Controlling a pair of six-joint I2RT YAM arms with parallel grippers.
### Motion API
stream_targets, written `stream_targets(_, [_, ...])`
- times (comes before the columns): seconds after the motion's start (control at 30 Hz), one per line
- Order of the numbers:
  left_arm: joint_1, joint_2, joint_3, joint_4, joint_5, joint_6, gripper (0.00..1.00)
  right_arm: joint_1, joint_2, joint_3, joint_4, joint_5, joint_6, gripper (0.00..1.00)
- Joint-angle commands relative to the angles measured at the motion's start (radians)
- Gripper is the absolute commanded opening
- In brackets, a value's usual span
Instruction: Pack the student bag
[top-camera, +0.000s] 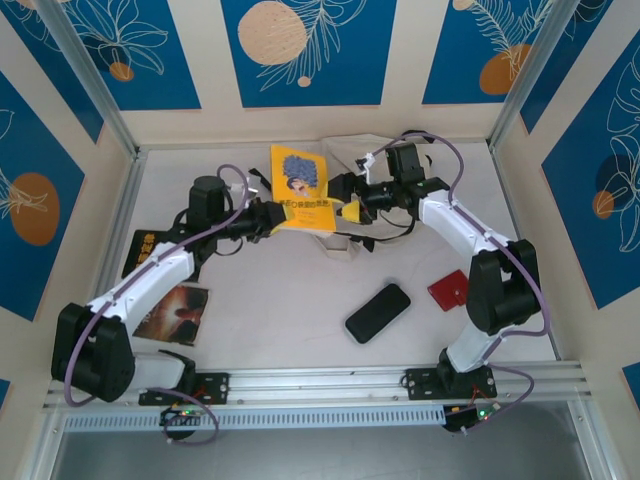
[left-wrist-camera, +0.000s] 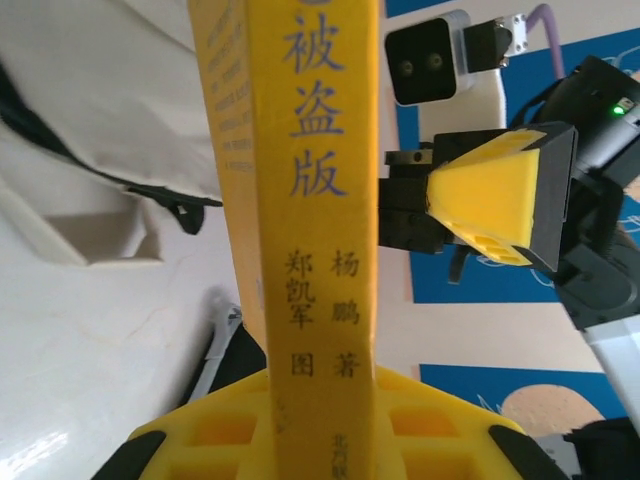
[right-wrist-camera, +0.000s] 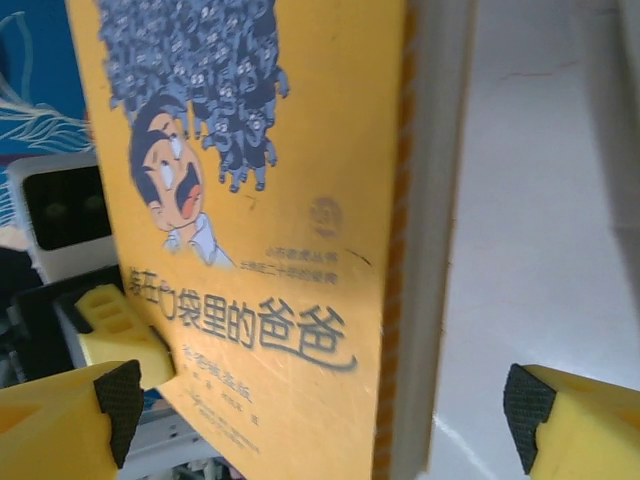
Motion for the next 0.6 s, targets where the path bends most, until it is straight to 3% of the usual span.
stream_targets(0.0, [-0.016, 0.006, 0.08, 0.211, 0.088, -0.054, 0.0, -0.03, 0.033, 0.019, 0.154, -0.163, 0.134, 0.98])
stream_targets(0.2, [-0.022, 0.034, 0.113, 0.311, 0.105, -0.127, 0.0, -0.031, 0.063, 0.007, 0.434, -0.302, 0.402, 0.99])
stream_targets(0.33, [-0.023, 0.036, 0.13, 0.247, 0.078, -0.08, 0.0, -0.033, 0.069, 0.019, 0.517, -0.327, 0.48, 0.97])
stream_targets(0.4, [-0.022, 0.037, 0.132, 0.22, 0.066, -0.062, 0.0, -0.042, 0.058, 0.0, 0.603, -0.326, 0.536, 0.89])
stream_targets(0.57, [-0.015, 0.036, 0.118, 0.202, 0.036, -0.058, 0.0, -0.056, 0.038, -0.061, 0.744, -0.299, 0.663, 0.52])
